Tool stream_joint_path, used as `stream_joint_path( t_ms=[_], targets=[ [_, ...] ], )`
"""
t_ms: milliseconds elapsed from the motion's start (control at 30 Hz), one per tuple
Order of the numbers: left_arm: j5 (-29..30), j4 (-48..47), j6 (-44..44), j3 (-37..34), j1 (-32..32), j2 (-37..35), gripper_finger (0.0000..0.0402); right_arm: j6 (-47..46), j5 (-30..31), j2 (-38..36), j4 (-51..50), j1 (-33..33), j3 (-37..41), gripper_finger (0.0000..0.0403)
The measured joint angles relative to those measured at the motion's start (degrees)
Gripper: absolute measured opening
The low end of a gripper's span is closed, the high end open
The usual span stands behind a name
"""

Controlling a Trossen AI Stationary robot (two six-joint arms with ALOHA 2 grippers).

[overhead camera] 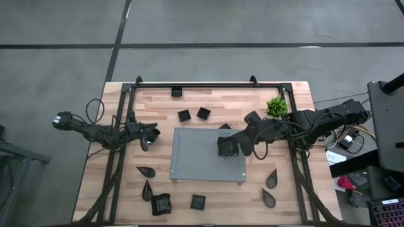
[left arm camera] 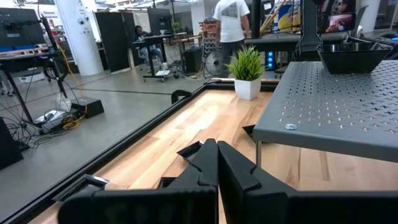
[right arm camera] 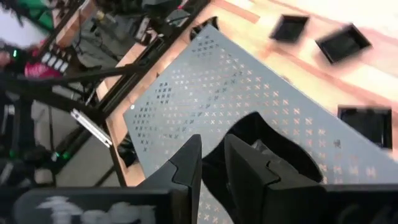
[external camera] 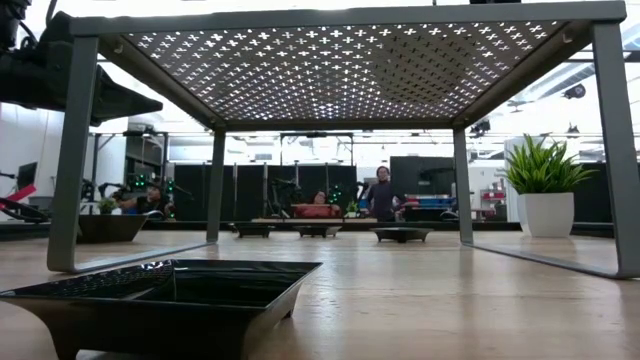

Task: Pick & Place Mini shaped plates
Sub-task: Stack the top black distorted square plate on top of the black distorted square plate on the shelf

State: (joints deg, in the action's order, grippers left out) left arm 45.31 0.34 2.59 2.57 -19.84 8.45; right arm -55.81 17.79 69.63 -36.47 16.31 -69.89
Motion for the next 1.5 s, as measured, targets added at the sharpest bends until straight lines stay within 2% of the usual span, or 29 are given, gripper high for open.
stream_joint_path(
  t_ms=[100,267,500,633,700,967,1267,1500],
  targets=[
    [0.01,-0.02,0.02,0.00,0.00,0.00,0.0000,3.55,0.08,-0.23,0.88,0.81,0.00,0.0057],
    [0.00,-0.01,0.00,0.00,0.00,0.00,0.0000,13.37,0.83,-0.55,3.27,3.31,0.00,0.0013],
    [-0.01,-0.02,0.00,0.00,0.00,0.00,0.0000,31.29,4.67,-0.50,13.32,8.97,0.02,0.0008],
    [0.01,-0.02,0.02,0.00,0.00,0.00,0.0000,44.85,4.92,-0.52,19.45,12.94,0.02,0.0008],
    [0.01,-0.02,0.01,-0.01,-0.01,0.00,0.0000,48.31,4.90,-0.52,20.98,14.64,0.02,0.0008],
    [0.01,-0.02,0.01,-0.01,0.00,0.00,0.0000,53.16,4.91,-0.66,22.42,18.72,1.07,0.0008],
    [0.00,-0.02,0.01,0.00,-0.02,0.00,0.0000,56.00,4.85,-0.71,29.77,23.16,7.42,0.0008],
    [-0.17,0.19,-1.24,-0.01,-0.01,0.00,0.0000,58.53,4.62,-6.87,32.79,24.88,14.19,0.0008]
  ],
)
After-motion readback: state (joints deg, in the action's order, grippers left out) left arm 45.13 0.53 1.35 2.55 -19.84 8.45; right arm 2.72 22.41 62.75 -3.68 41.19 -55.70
